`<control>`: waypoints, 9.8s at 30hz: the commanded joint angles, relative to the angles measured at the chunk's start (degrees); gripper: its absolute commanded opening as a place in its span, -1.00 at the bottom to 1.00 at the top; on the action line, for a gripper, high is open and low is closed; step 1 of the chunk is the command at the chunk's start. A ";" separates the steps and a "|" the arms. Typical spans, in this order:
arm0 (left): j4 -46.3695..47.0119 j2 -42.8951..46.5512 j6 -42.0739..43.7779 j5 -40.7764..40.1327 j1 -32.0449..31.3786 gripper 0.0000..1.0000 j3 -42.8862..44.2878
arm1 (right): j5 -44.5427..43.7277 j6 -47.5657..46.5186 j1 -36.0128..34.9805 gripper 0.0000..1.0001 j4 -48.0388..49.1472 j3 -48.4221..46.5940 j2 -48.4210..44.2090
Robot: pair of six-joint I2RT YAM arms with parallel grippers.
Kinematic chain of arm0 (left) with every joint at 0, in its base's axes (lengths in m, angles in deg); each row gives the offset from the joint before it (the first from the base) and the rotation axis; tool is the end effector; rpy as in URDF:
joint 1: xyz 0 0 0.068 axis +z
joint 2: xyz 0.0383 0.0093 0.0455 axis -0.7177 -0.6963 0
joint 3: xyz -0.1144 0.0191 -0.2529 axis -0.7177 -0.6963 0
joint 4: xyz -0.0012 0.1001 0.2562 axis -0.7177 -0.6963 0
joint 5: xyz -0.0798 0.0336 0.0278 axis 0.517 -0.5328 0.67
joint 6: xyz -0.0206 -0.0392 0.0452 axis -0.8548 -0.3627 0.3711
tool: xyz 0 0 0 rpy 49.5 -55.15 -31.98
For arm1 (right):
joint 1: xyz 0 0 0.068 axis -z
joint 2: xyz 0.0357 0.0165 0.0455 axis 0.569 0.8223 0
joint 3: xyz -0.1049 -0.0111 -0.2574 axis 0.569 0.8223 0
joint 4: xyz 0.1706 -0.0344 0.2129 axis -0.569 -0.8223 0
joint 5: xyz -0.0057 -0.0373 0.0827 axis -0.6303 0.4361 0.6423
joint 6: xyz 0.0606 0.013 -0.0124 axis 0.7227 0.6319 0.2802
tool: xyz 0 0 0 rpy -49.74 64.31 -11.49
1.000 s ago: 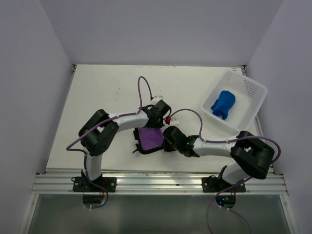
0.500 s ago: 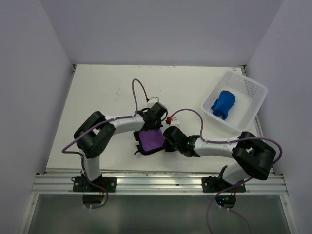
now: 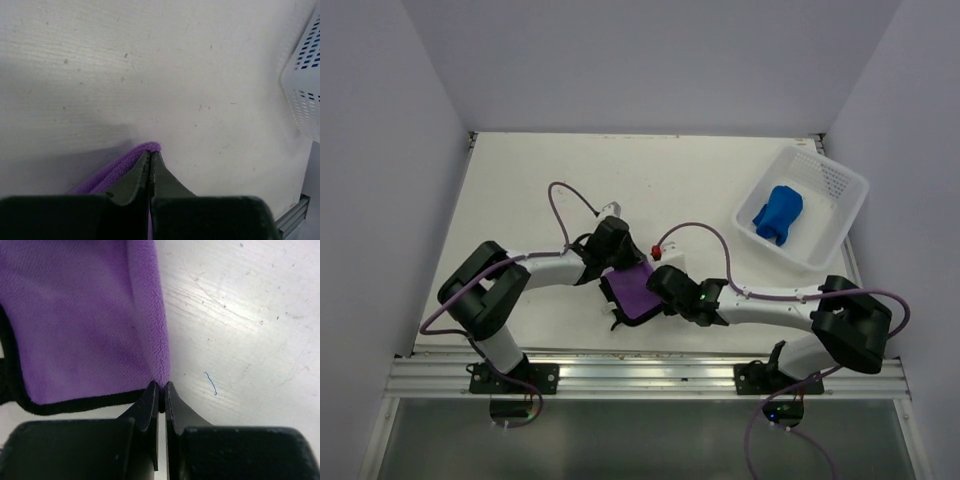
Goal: Roll the towels
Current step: Roll the towel
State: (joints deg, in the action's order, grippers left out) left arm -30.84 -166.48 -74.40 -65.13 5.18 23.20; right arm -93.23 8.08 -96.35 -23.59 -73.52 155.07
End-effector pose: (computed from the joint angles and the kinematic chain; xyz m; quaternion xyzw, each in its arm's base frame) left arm 0.2714 -0.2274 0.1373 -0.1591 0.8990 -0.2826 0.2943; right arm 0.1534 0.2417 0.1569 -0.1452 0.9228 0.0861 0.3463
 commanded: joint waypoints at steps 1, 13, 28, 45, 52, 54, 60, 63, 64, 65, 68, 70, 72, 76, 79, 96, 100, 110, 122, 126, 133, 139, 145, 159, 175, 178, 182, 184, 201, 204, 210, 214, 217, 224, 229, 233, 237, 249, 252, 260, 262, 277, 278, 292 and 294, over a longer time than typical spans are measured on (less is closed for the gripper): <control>9.25 2.27 -2.52 0.46 3.15 -1.00 -1.28 | -6.79 -4.28 -4.67 -1.00 -7.81 -2.66 -1.20; 19.61 4.72 -5.77 3.19 5.18 -1.00 -9.45 | -26.38 -5.78 -19.79 -1.00 -21.51 -13.99 14.24; 33.76 9.04 -4.36 4.86 6.41 -1.00 -21.14 | -33.52 -8.49 -29.46 -1.00 -27.77 -19.80 26.57; 49.33 9.21 -2.08 2.32 5.53 -1.00 -36.35 | -27.98 -10.00 -32.20 -0.61 -22.76 -19.10 22.36; 55.14 8.68 -2.78 -0.93 2.37 -1.00 -39.69 | -22.89 -10.60 -32.11 -0.18 -18.73 -16.03 13.05; 55.05 9.30 -2.69 -1.82 1.75 -1.00 -40.04 | -19.22 -10.87 -32.11 -0.15 -16.88 -13.93 8.67; 53.74 11.84 -1.73 -3.57 0.79 -1.00 -40.74 | -9.81 -7.98 -27.39 -0.07 -7.92 -6.29 -2.94; 52.95 12.72 -1.11 -4.80 -0.18 -1.00 -41.01 | 0.03 -6.57 -19.58 -0.12 -1.33 -1.11 -11.02; 52.94 12.81 -0.85 -4.98 -0.27 -1.00 -41.18 | 4.58 -5.87 -17.54 -0.16 1.47 -0.13 -13.92; 52.86 12.90 -0.67 -4.98 -0.44 -1.00 -41.27 | 6.98 -5.69 -15.43 -0.16 2.63 0.75 -15.25; 52.85 12.99 -0.41 -5.33 -0.80 -1.00 -41.54 | 12.86 -4.46 -7.96 -0.25 4.14 2.17 -16.93; 53.21 12.90 -0.32 -5.77 -1.15 -1.00 -41.97 | 15.59 -2.28 -2.62 -0.33 4.83 2.69 -16.50; 53.64 12.99 -0.14 -6.12 -1.50 -1.00 -42.15 | 22.36 -0.69 2.84 -0.35 6.41 3.65 -14.83; 54.00 13.43 0.12 -6.39 -1.85 -1.00 -42.68 | 29.32 4.84 7.70 -0.36 13.17 5.51 -11.14; 54.00 14.31 0.38 -6.74 -2.03 -1.00 -43.29 | 32.30 7.58 9.81 -0.34 16.86 6.73 -7.71; 52.77 17.30 1.26 -8.49 -2.38 -1.00 -44.52 | 39.96 11.10 11.57 -0.19 28.04 12.80 -2.26; 52.94 17.30 1.00 -9.02 -2.47 -1.00 -44.96 | 40.22 12.06 11.22 -0.18 29.70 13.86 -1.91; 53.73 17.47 0.21 -10.17 -2.82 -1.00 -46.19 | 40.22 13.30 7.89 -0.16 33.31 14.03 1.52; 52.77 19.49 -0.85 -11.92 -3.08 -1.00 -48.30 | 35.65 13.21 5.24 -0.74 30.69 12.81 4.07; 50.76 21.42 -0.50 -12.36 -3.00 -1.00 -48.04 | 33.37 11.20 4.63 -1.00 27.35 11.67 2.49; 45.65 24.24 0.21 -12.89 -3.08 -1.00 -46.81 | 25.64 7.24 0.85 -1.00 17.34 8.68 -1.28; 35.91 28.01 0.91 -12.54 -2.73 -0.78 -42.25 | 17.12 3.46 -2.31 -1.00 7.75 5.07 -2.08; 21.14 32.50 2.23 -11.49 -0.80 -0.29 -35.04 | 10.52 1.96 -5.04 -1.00 3.34 3.05 -1.55; 5.82 27.59 -8.48 12.23 2.98 -0.24 -17.63 | 3.92 1.61 -8.20 -1.00 0.97 0.50 -1.03; 14.62 22.22 -6.48 12.87 1.14 -0.25 -22.90 | 4.01 2.66 -8.82 -1.00 2.29 0.94 0.21; 14.18 21.08 -5.16 11.46 1.14 -0.25 -23.95 | 3.84 2.66 -9.26 -1.00 2.29 1.20 0.12; 13.31 18.97 -3.40 10.05 1.05 -0.25 -23.96 | 3.31 2.40 -9.78 -1.00 2.11 1.03 0.29; 12.87 18.44 -2.96 9.87 1.14 -0.25 -23.61 | 3.13 2.22 -9.96 -1.00 2.03 0.94 0.21; -1.80 20.81 3.37 5.39 -0.27 -0.28 -18.43 | 1.20 2.75 -11.54 -1.00 1.67 0.50 1.61; -5.06 20.20 4.69 3.02 -1.32 -0.31 -16.93 | 0.76 3.01 -11.90 -1.00 1.76 0.50 1.70; -9.45 20.90 6.44 0.29 -2.38 -0.32 -13.85 | 0.23 3.28 -12.16 -1.00 1.68 0.59 2.05; -12.44 21.69 7.85 -1.11 -2.82 -0.32 -11.57 | -0.03 3.28 -12.33 -1.00 1.50 0.67 1.79; -12.71 21.08 8.29 -1.20 -3.26 -0.33 -11.39 | -0.03 3.28 -12.42 -1.00 1.67 0.85 1.52; -11.48 18.27 8.55 0.29 -3.96 -0.34 -11.48 | -0.38 3.45 -12.60 -1.00 1.68 0.94 1.52; -13.76 16.60 10.31 -1.19 -5.01 -0.35 -9.55 | -0.56 3.63 -12.77 -1.00 1.50 0.85 1.61; -16.48 15.19 11.28 -2.87 -5.80 -0.35 -7.88 | -0.73 3.45 -12.95 -1.00 1.59 0.67 1.87; -18.85 13.44 12.07 -3.49 -6.25 -0.35 -6.65 | -1.87 3.45 -13.39 -1.00 1.15 0.24 1.96; -19.39 12.46 12.07 -6.12 -6.95 -0.30 -5.15 | -14.43 5.39 -18.39 -1.00 -3.59 -1.87 1.70; -19.30 12.46 12.33 -6.56 -6.69 -0.27 -3.75 | -20.14 4.16 -21.02 -1.00 -5.88 -3.36 2.66; -17.64 13.16 12.16 -4.99 -4.67 -0.24 -3.91 | -28.32 -1.03 -28.15 -1.00 -9.48 -6.53 8.90; -16.58 13.25 11.63 -4.19 -4.40 -0.24 -4.79 | -30.70 -1.55 -30.34 -1.00 -11.06 -8.55 10.83; -14.82 16.33 10.49 -1.30 -3.18 -0.24 -8.14 | -42.66 1.25 -39.49 -1.00 -28.82 -23.14 30.61; -15.08 17.29 10.58 -0.94 -2.74 -0.24 -8.40 | -42.66 1.34 -39.75 -1.00 -29.78 -23.41 31.05; -3.50 32.05 5.31 12.48 0.87 -0.26 -16.99 | -41.25 -1.99 -40.90 -1.00 -30.49 -25.17 34.92; 1.07 33.29 2.94 16.00 0.87 -0.29 -18.94 | -41.25 -2.26 -40.90 -1.00 -30.58 -25.34 35.01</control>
State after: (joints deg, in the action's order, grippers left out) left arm -38.95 -134.77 -67.26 -56.65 5.95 7.15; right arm -133.57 5.59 -136.74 -53.19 -97.45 189.43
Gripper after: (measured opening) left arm 0.364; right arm 0.041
